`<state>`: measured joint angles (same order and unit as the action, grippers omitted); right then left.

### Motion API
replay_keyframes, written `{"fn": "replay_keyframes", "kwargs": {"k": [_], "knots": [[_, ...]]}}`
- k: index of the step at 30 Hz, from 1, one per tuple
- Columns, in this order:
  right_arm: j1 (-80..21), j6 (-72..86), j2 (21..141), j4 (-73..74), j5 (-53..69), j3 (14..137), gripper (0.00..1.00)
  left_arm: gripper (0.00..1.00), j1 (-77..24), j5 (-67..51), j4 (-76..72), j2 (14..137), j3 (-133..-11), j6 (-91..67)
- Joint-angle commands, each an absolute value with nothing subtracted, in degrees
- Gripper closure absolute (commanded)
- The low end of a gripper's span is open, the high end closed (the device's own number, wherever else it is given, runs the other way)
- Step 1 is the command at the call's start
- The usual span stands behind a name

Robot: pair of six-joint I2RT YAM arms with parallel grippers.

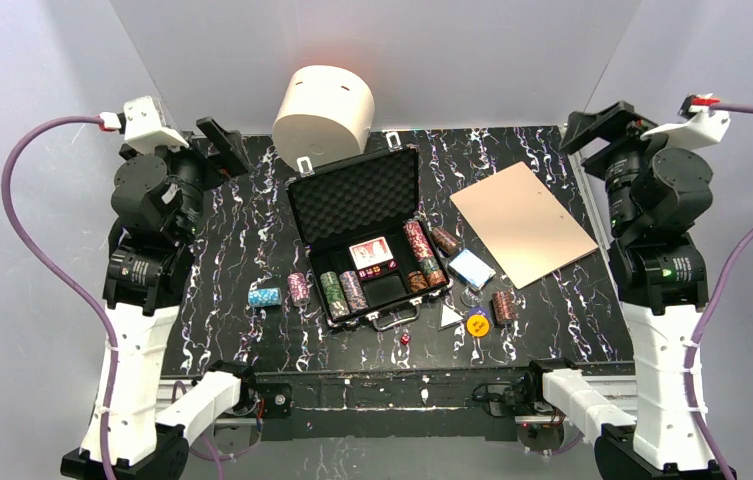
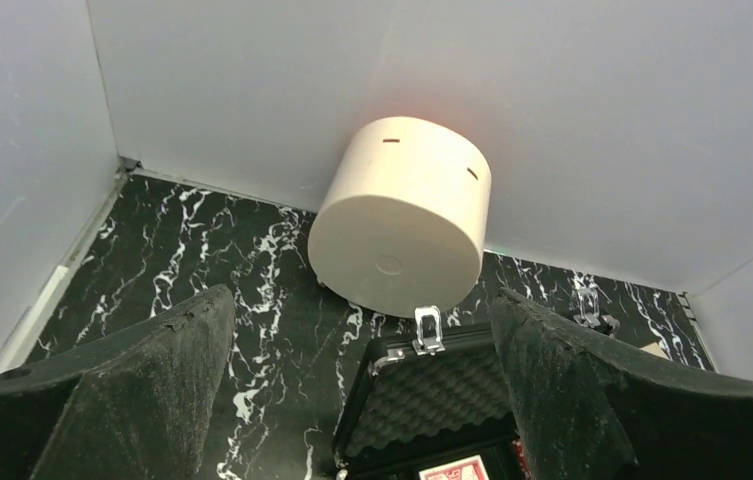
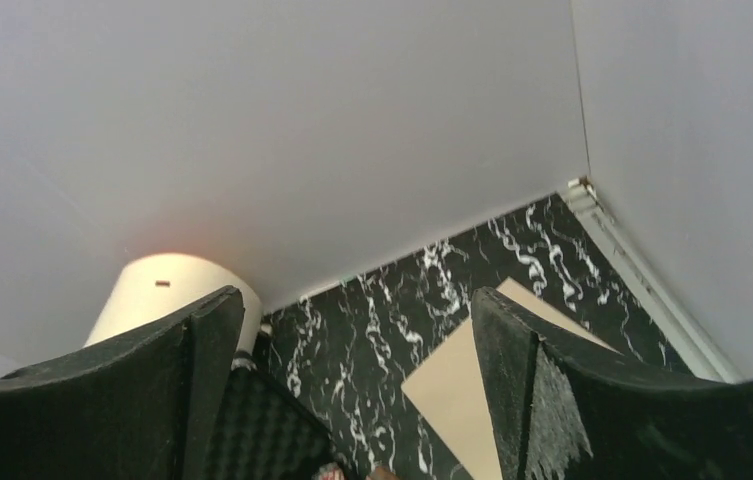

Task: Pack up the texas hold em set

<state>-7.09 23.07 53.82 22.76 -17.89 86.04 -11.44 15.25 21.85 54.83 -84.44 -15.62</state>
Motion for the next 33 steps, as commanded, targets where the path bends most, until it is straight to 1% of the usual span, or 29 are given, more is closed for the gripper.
{"fn": "replay_keyframes", "kwargs": {"k": [1, 3, 4, 5, 9, 11, 12, 14, 18, 21, 23, 27, 30, 33], "knots": [[-6.76, 28.33, 51.17, 25.44, -14.77, 80.95, 0.07, 0.02, -11.6, 13.45, 19.78, 52.13, -80.02, -18.87], [-6.72, 28.99, 50.4, 27.81, -9.7, 78.09, 0.06, 0.02, -11.6, 12.48, 19.79, 51.3, -77.58, -21.22], [-6.72, 27.18, 50.11, 29.12, -4.11, 76.82, 0.06, 0.02, -11.6, 10.58, 19.69, 50.84, -76.14, -22.7], [-6.76, 27.02, 50.02, 31.33, -1.46, 75.83, 0.06, 0.02, -11.6, 8.64, 19.39, 50.25, -75.09, -23.48], [-6.77, 30.58, 51.12, 43.69, -0.35, 71.59, 0.06, 0.02, -11.6, 5.96, 19.05, 47.43, -69.86, -27.8], [-6.77, 30.2, 52.45, 49.89, 2.58, 69.38, 0.06, 0.02, -11.6, 5.72, 19.04, 45.44, -67.32, -28.77], [-6.77, 29.44, 53.26, 52.55, 3.72, 68.57, 0.03, 0.02, -11.6, 5.83, 19.13, 44.49, -66.16, -28.82], [-6.77, 27.55, 55.38, 57.25, 5.68, 67.05, 0.02, 0.02, -11.6, 7.42, 20.2, 42.86, -63.91, -30.28], [-6.77, 27.38, 59.3, 61.21, 5.73, 63.1, 0.02, 0.02, -11.6, 7.44, 20.5, 41.09, -59.86, -32.77], [-6.76, 28.37, 61.45, 61.89, 5.56, 59.58, 0.03, 0.02, -11.6, 6.3, 20.61, 42.16, -59.66, -33.38], [-6.77, 28.8, 62.92, 61.9, 4.55, 56.8, 0.06, 0.02, -11.6, 5.8, 20.62, 43.31, -59.88, -33.27], [-6.95, 30.01, 66.08, 60.73, 2.04, 52.35, 0.16, 0.02, -11.56, 6.83, 21.49, 44.94, -59.98, -33.13], [-7.03, 32.01, 68.03, 60.42, 0.31, 54.4, 0.19, 0.02, -11.6, 7.32, 22.09, 45.39, -60.2, -32.65], [-7.03, 32.76, 69.25, 58.38, -4.15, 54.04, 0.21, 0.02, -11.6, 7.29, 22.24, 45.63, -59.64, -32.26]]}}
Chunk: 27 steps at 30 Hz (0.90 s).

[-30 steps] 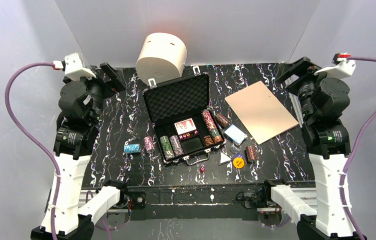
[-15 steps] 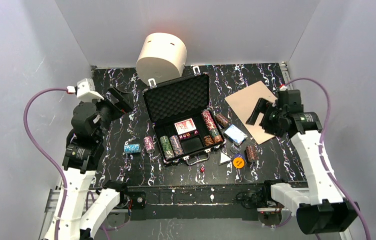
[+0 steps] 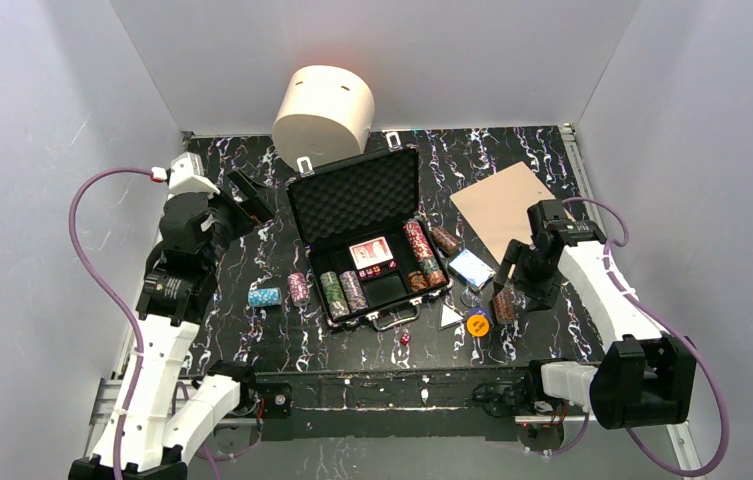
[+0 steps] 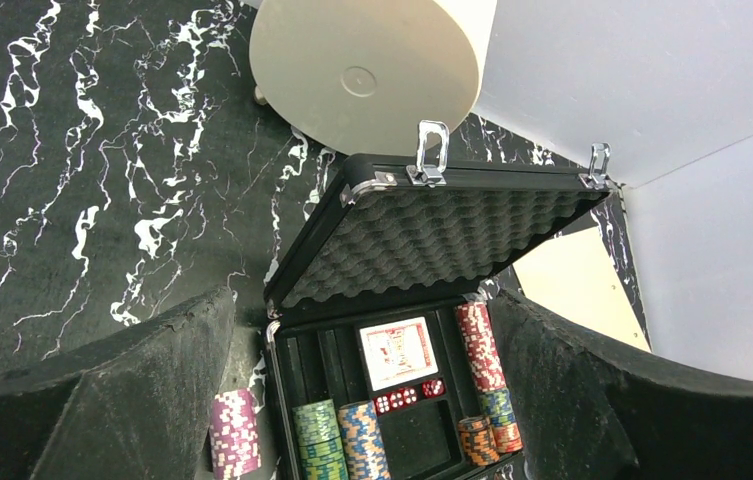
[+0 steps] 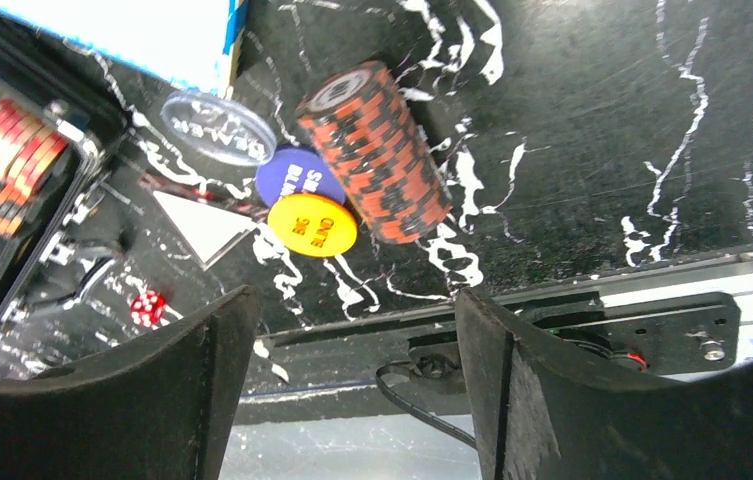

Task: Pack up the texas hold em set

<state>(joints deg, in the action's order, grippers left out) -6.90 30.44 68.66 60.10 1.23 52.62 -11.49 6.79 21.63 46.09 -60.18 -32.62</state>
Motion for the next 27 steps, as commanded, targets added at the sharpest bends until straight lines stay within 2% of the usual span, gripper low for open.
{"fn": "replay_keyframes", "kwargs": {"k": [1, 8, 15, 22, 27], "knots": [[-7.08, 32.78, 69.97, 57.77, -4.8, 53.71, 0.21, 0.02, -11.6, 7.34, 22.24, 45.85, -59.75, -32.32], [-8.86, 32.25, 75.75, 56.48, -6.15, 52.57, 0.24, 0.02, -11.9, 8.75, 22.23, 46.77, -60.62, -32.55], [-9.88, 29.55, 79.9, 53.37, -0.91, 51.61, 0.26, 0.02, -12.76, 7.84, 21.22, 46.67, -60.99, -31.85], [-10.24, 27.66, 83.89, 51.72, -4.56, 52.0, 0.44, 0.02, -13.21, 5.73, 19.78, 48.01, -61.09, -31.29], [-10.53, 26.73, 86.25, 49.54, -4.96, 50.67, 0.46, 0.02, -13.27, 5.8, 19.64, 48.58, -61.34, -31.29]]}}
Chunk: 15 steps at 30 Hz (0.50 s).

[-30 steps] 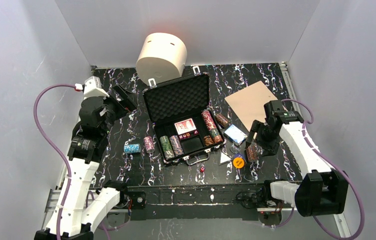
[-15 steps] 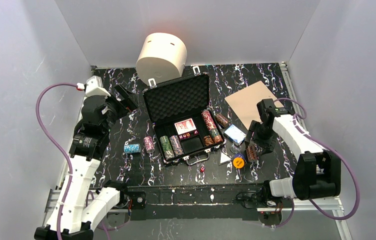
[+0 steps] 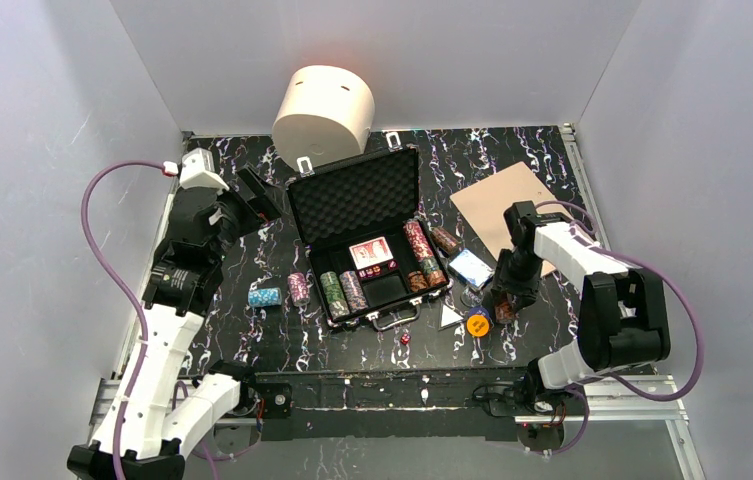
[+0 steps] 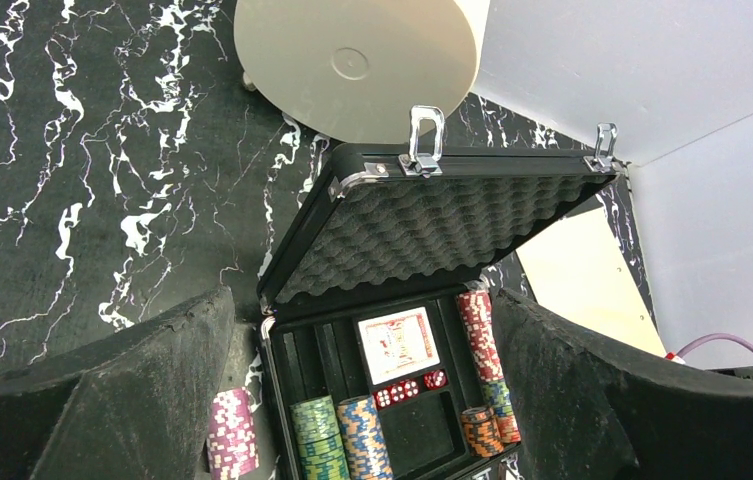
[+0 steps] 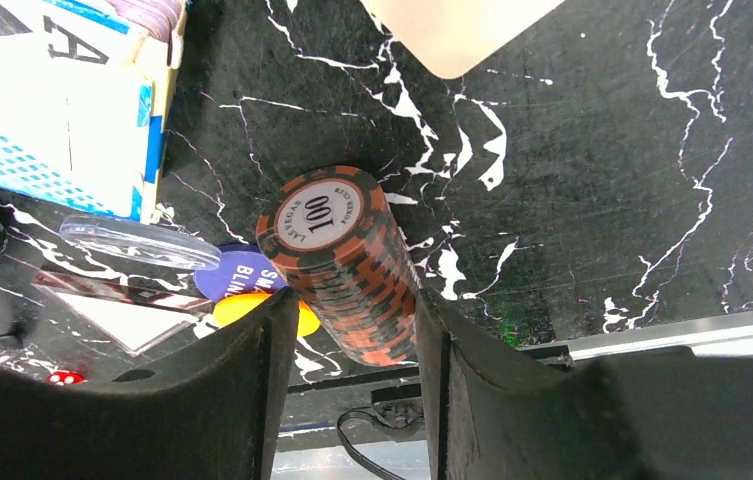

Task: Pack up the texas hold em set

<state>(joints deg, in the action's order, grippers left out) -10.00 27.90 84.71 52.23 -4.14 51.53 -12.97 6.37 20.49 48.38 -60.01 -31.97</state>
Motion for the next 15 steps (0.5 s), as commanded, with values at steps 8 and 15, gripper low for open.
{"fn": "replay_keyframes", "kwargs": {"k": [8, 15], "knots": [[-11.34, 26.62, 87.15, 48.08, -5.2, 51.19, 0.46, 0.02, -13.27, 5.73, 19.76, 49.56, -62.28, -31.2], [-11.4, 25.85, 87.84, 46.38, -4.47, 52.21, 0.42, 0.02, -13.27, 5.71, 19.6, 50.32, -62.91, -30.82]]}}
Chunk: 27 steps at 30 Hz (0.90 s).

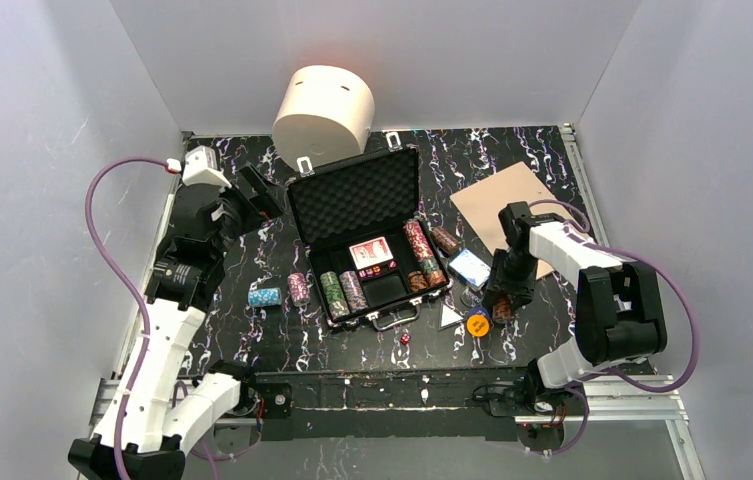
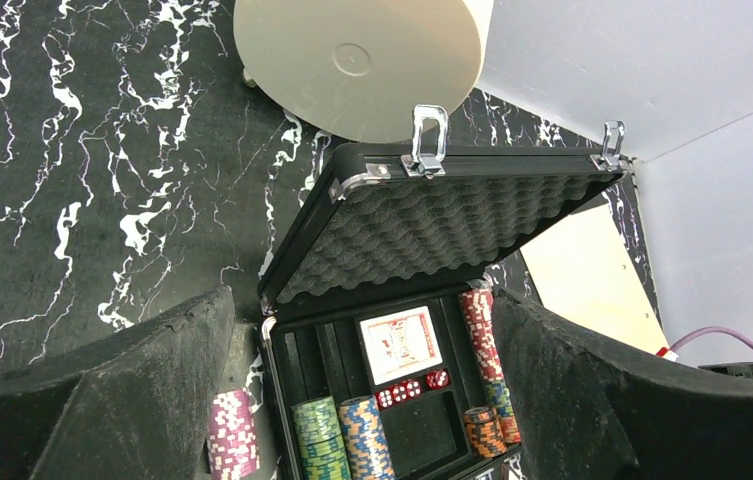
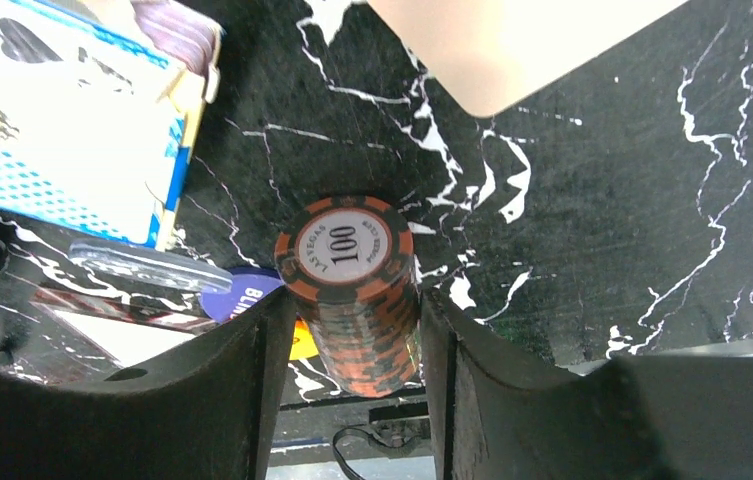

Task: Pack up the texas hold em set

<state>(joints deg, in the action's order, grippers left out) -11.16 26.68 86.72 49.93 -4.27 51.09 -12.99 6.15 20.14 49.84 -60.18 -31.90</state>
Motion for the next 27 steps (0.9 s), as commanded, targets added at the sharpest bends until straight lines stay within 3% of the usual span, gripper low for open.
{"fn": "replay_keyframes", "kwargs": {"k": [1, 7, 15, 21, 27], "knots": [[-11.42, 25.84, 88.15, 46.25, -4.75, 52.66, 0.42, 0.02, -13.27, 5.81, 19.48, 50.55, -63.22, -30.65], [-12.43, 27.25, 86.78, 49.08, -10.1, 57.44, 0.6, 0.02, -13.2, 5.98, 19.1, 50.43, -63.62, -30.58], [-18.29, 29.23, 82.52, 54.46, -13.76, 68.87, 0.61, 0.02, -13.22, 6.59, 20.41, 47.27, -62.25, -30.32], [-25.68, 33.65, 80.48, 43.27, -6.78, 71.63, 0.61, 0.02, -13.27, 6.11, 25.03, 43.85, -61.05, -31.55], [-37.11, 36.76, 87.21, 35.94, -9.04, 78.02, 0.62, 0.02, -13.27, 4.97, 29.82, 41.66, -59.49, -34.29]]}}
